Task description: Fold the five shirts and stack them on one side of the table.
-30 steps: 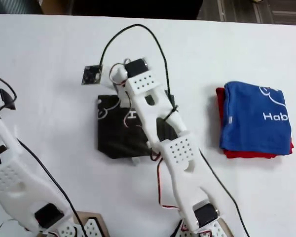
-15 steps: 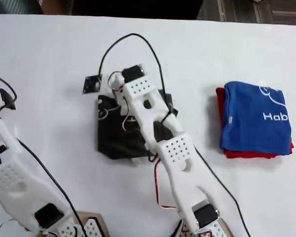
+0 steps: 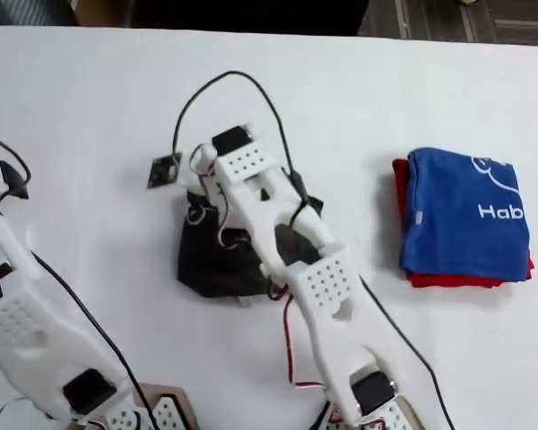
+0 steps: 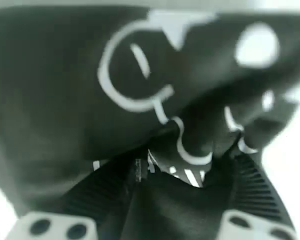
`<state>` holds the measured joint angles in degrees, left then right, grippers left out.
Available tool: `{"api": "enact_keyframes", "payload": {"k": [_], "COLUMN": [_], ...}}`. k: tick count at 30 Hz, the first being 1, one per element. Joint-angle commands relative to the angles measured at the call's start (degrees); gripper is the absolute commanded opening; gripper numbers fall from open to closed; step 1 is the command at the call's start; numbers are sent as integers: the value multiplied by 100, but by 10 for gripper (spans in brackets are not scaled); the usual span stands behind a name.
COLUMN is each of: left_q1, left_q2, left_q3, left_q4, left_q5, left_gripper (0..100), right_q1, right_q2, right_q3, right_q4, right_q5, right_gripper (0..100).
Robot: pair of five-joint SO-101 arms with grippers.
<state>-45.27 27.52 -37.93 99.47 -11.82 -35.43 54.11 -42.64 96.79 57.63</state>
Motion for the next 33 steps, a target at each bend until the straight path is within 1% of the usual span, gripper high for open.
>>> {"api": "enact_keyframes", "payload": {"k": [1,8,10,12,16,23,27,29,30,31,33], "left_q1": [-53,-53,-53,-53,-35,-53,-53,-53,-44,-44,-53], "left_q2": [-387,-387,-387,-387,-387,-387,-387,-387,-387,-387,-396], "left_q3": [-13,-13,-13,-13,-13,-13,-22,-22,-22,-22,-22], "left_q4": [0,0,0,0,0,0,0,0,0,0,0], "left_q5": [-9,-9,-9,-9,-9,-9,-9,-9,-9,-9,-9], "left_gripper": [245,245,245,245,245,245,245,245,245,245,245], "right_q1": [-101,488,549,549,435,277,171,145,145,145,145], "right_q2": [-277,-277,-277,-277,-154,585,681,716,725,725,725], "right_q3": [290,-791,-932,-985,-949,-1011,-1231,-1257,-1257,-1257,-1257], "right_q4": [57,-470,-602,-646,-725,-681,-48,92,92,92,92], "right_q5": [-70,-88,-132,-352,-387,-369,-264,-18,62,123,132], "right_gripper": [279,281,283,288,340,340,339,300,255,193,35]}}
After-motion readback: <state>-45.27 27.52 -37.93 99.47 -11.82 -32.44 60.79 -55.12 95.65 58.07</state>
